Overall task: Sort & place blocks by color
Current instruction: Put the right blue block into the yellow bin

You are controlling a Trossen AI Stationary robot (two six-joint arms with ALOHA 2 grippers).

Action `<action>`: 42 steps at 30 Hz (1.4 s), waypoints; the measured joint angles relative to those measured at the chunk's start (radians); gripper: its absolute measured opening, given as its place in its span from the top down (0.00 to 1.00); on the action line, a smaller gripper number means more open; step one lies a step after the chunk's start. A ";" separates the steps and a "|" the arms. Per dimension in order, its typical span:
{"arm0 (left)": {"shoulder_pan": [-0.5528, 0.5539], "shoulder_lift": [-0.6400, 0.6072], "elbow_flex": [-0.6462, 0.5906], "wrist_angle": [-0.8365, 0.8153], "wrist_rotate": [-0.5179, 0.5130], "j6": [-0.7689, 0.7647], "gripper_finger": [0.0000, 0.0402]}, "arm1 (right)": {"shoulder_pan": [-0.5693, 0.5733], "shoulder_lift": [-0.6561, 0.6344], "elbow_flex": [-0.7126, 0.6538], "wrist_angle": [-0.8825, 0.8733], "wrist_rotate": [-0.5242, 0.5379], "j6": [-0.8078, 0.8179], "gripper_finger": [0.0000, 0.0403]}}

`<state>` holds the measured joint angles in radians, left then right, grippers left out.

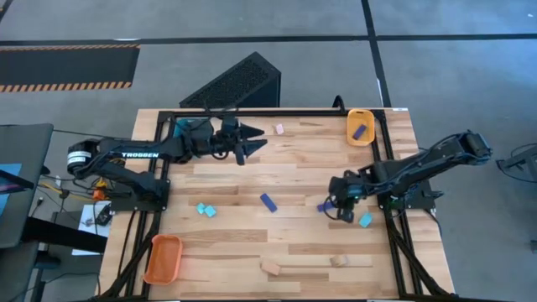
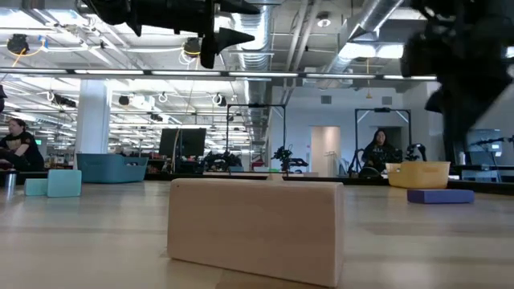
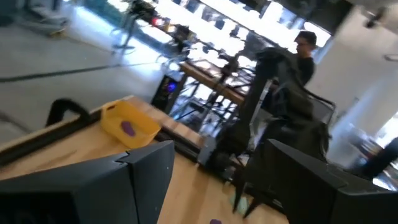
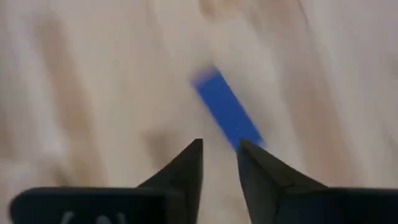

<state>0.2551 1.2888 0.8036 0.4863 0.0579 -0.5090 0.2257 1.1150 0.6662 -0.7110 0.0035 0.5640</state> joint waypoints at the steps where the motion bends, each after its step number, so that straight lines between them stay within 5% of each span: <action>1: -0.013 0.000 0.000 -0.005 -0.031 -0.018 0.40 | 0.000 0.001 0.000 -0.046 0.004 -0.017 0.67; 6: -0.078 0.000 0.000 -0.004 -0.058 -0.035 0.40 | 0.004 0.000 0.000 -0.161 0.005 -0.111 0.53; 13: -0.193 0.006 0.000 -0.051 -0.197 0.001 0.40 | 0.001 0.013 0.000 0.023 0.045 -0.294 0.37; 29: -0.316 0.005 0.000 -0.244 -0.433 -0.047 0.40 | -0.053 0.290 0.000 0.093 0.005 -0.445 0.35; 35: -0.335 0.005 0.000 -0.243 -0.442 -0.061 0.40 | -0.036 0.378 0.004 0.139 -0.009 -0.387 0.42; 42: -0.333 0.005 0.000 -0.242 -0.455 -0.103 0.40 | 0.017 0.394 0.003 0.180 0.017 -0.219 0.69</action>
<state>-0.0780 1.2942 0.8036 0.2447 -0.3970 -0.6122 0.2425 1.5093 0.6694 -0.5311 0.0206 0.3453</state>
